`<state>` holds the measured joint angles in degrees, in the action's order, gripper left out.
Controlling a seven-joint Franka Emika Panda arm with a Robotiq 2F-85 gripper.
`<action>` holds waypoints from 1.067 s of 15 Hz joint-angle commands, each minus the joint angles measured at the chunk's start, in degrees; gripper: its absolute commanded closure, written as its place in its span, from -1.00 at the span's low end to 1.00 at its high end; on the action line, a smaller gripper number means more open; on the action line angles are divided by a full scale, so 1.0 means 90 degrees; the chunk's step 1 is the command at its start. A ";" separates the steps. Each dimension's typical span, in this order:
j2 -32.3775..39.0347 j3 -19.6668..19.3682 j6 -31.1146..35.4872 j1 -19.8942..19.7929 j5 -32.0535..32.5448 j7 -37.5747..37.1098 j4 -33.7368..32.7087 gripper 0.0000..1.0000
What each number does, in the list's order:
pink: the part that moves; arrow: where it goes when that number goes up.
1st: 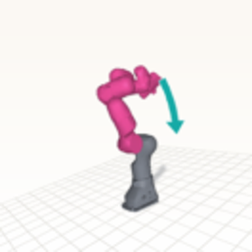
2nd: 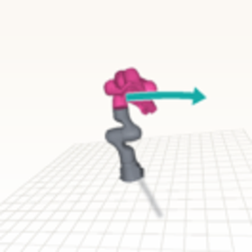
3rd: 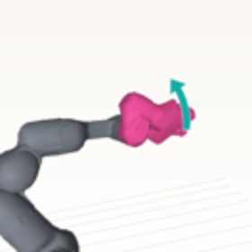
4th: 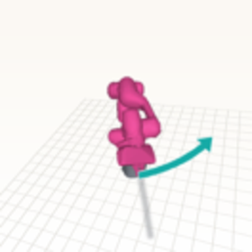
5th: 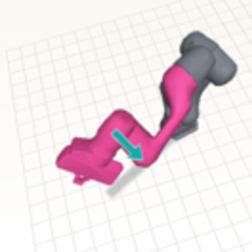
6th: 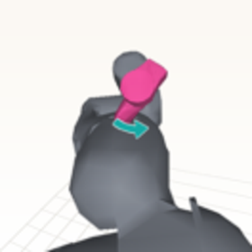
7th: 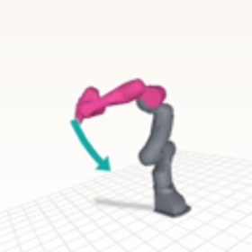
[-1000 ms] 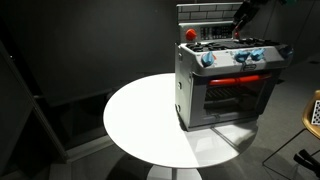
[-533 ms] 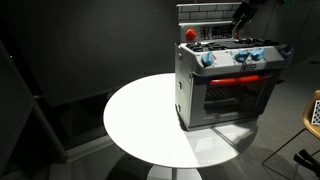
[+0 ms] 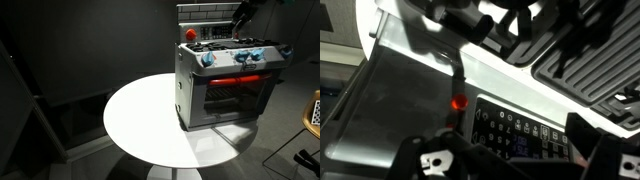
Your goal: Press the top button on the right side of the stove.
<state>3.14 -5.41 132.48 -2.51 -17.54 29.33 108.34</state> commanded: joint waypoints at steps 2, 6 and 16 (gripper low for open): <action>-0.0221 0.0046 -0.0517 -0.0168 0.0078 -0.0059 -0.0008 -1.00; -0.0499 -0.0024 -0.1072 -0.0244 0.0724 -0.0483 0.0106 -1.00; -0.1363 -0.0173 -0.2585 -0.0328 0.1488 -0.1268 0.0337 -1.00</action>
<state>-5.83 -6.66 113.46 -5.11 -4.85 20.12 109.74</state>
